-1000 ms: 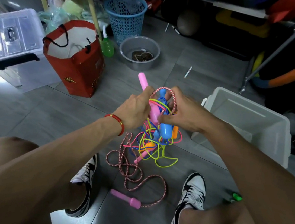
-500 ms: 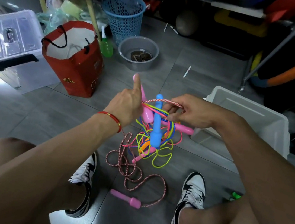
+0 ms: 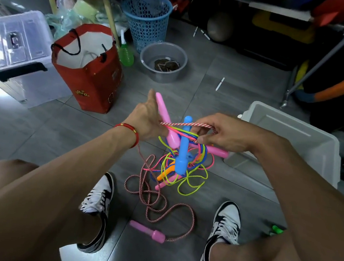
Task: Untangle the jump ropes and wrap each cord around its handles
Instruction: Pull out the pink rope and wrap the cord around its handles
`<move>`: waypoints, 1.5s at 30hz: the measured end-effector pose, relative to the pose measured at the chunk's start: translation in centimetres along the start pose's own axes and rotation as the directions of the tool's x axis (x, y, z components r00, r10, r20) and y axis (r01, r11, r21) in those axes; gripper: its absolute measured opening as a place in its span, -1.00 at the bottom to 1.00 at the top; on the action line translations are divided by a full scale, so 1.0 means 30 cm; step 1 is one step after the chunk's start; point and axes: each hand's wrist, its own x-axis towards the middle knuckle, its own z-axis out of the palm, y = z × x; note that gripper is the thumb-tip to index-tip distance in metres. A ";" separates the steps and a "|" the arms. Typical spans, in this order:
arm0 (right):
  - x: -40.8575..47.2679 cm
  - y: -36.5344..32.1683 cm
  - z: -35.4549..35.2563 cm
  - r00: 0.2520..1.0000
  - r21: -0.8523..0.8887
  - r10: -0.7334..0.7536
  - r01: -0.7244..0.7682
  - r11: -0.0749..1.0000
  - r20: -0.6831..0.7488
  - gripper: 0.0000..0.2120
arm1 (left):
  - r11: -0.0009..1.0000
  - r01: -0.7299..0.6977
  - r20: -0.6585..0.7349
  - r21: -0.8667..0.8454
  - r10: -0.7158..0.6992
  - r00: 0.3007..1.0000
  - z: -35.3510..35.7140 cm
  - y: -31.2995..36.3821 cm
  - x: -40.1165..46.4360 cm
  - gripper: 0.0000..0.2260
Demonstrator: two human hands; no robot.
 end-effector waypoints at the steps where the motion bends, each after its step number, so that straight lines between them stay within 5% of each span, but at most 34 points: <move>1: -0.001 0.004 0.001 1.000 0.000 0.004 -0.004 1.000 -0.001 -0.88 | 1.000 -0.001 0.021 0.000 0.001 1.000 -0.004 -0.001 -0.001 0.15; 4: -0.006 0.016 -0.002 1.000 0.005 -0.001 0.001 1.000 -0.009 -0.93 | 1.000 -0.028 0.021 -0.014 0.028 0.999 -0.002 0.002 -0.014 0.08; 9: -0.008 0.018 0.001 0.998 0.039 0.015 -0.013 0.999 -0.059 -0.94 | 0.985 -0.139 -0.090 0.107 0.148 0.985 0.002 0.019 -0.037 -0.66; 11: 0.000 0.027 0.005 0.993 0.009 0.032 -0.031 0.999 -0.110 -0.92 | 0.972 -0.188 -0.084 0.144 0.201 0.976 0.005 0.022 -0.046 -0.81; 16: 0.007 0.046 0.001 0.967 -0.046 0.102 -0.115 0.992 -0.234 -0.77 | 0.953 -0.269 0.023 0.139 0.268 0.963 -0.023 0.052 -0.073 -0.87; 20: 0.017 0.047 -0.017 0.912 -0.068 0.113 -0.152 0.986 -0.395 -0.95 | 0.960 -0.276 0.184 0.044 0.264 0.947 -0.029 0.088 -0.094 -0.92; 23: 0.028 0.056 -0.034 0.847 -0.038 0.122 -0.166 0.985 -0.517 -0.83 | 0.961 -0.266 0.228 -0.070 0.275 0.934 -0.034 0.113 -0.090 -0.88; 27: 0.040 0.048 -0.060 0.746 0.128 0.183 -0.132 0.983 -0.640 -0.79 | 0.954 -0.301 0.098 -0.003 0.300 0.949 -0.038 0.097 -0.060 -0.71; 29: 0.042 0.029 -0.067 0.740 0.247 0.200 -0.047 0.968 -0.642 -0.80 | 0.951 -0.304 0.045 0.061 0.301 0.952 -0.037 0.090 -0.053 -0.72; 32: 0.045 0.011 -0.073 0.760 0.200 0.153 -0.030 0.979 -0.632 -0.82 | 0.952 -0.297 -0.032 0.079 0.300 0.953 -0.046 0.090 -0.047 -0.75; 37: 0.043 0.019 -0.062 0.853 -0.079 0.105 -0.169 0.983 -0.511 -0.86 | 0.892 -0.371 -0.207 -0.258 0.324 0.923 -0.149 0.110 -0.055 -0.73; 42: 0.031 0.140 0.004 0.914 -0.239 0.343 -0.390 0.890 -0.216 -0.79 | 0.774 -0.306 -0.325 -0.554 0.137 0.936 -0.159 0.102 -0.074 -0.69; 45: 0.026 0.133 -0.036 0.865 -0.131 0.271 -0.354 0.926 -0.422 -0.77 | 0.843 -0.195 -0.321 -0.502 0.028 0.947 -0.159 0.069 -0.073 -0.70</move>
